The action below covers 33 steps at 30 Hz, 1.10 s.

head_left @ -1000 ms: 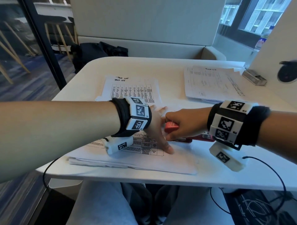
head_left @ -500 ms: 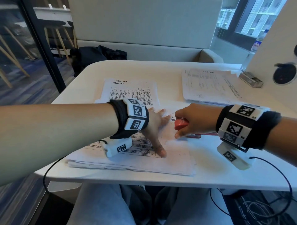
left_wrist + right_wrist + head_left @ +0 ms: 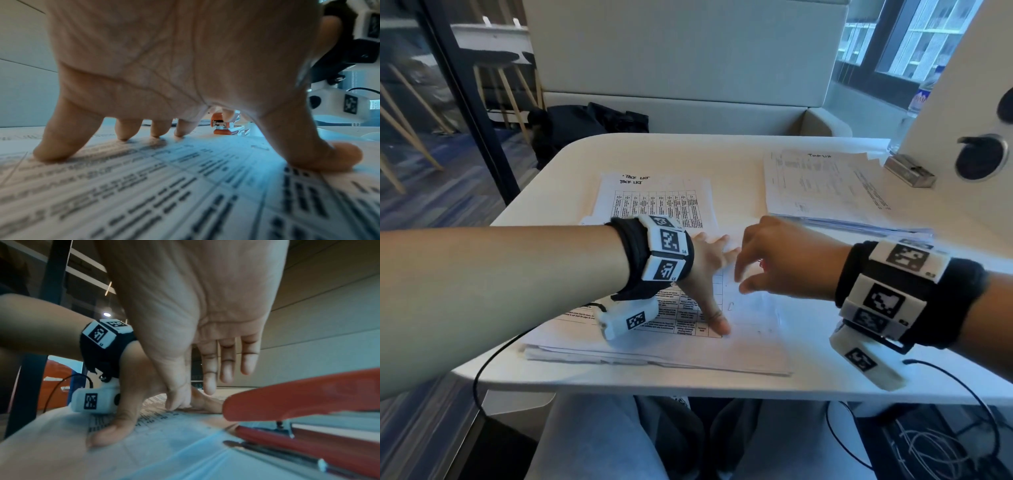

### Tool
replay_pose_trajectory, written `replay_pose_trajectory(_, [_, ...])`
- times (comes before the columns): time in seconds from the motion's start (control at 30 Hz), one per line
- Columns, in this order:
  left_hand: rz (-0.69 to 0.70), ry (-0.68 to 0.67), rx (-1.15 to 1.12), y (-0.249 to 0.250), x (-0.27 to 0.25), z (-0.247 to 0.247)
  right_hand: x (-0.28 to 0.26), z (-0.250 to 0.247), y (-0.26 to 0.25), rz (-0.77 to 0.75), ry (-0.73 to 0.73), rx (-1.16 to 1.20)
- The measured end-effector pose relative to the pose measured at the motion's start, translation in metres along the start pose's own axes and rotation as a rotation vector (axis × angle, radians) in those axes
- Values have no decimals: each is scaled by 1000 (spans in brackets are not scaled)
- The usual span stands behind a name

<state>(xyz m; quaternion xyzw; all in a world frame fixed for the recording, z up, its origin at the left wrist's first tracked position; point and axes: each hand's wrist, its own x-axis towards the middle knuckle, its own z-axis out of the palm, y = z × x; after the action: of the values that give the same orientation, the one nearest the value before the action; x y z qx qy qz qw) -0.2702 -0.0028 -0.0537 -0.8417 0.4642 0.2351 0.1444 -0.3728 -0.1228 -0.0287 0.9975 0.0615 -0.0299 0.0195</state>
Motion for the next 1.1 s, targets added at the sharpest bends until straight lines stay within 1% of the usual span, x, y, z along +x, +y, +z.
replay_pose_trajectory(0.2, [48,47,-73,6,-13,-3,5,6,-13,-105,-49,-92])
replay_pose_trajectory(0.3, [24,93,-142,6,-19,0,6,10,-14,-115,-44,-105])
replay_pose_trajectory(0.4, [-11,212,-149,4,-22,1,5,13,-13,-120,-27,-107])
replay_pose_trajectory(0.47, [-1,301,-168,4,-28,2,4,14,-13,-118,-25,-95])
replay_pose_trajectory(0.5, [12,315,-193,5,-30,2,3,14,-13,-120,-28,-86])
replay_pose_trajectory(0.57, [27,298,-245,7,-33,3,3,15,-14,-130,-37,-83])
replay_pose_trajectory(0.67, [18,284,-348,8,-35,8,2,15,-18,-153,-41,-121])
replay_pose_trajectory(0.8, [6,346,-425,8,-32,14,2,17,-20,-140,-61,-143])
replay_pose_trajectory(0.9, [-9,402,-530,3,-31,16,6,17,-19,-86,-83,-96])
replay_pose_trajectory(1.0, [21,429,-560,-4,-32,15,12,15,-20,-34,-93,-21])
replay_pose_trajectory(1.1, [36,420,-557,-16,-34,13,15,8,-20,12,-107,148])
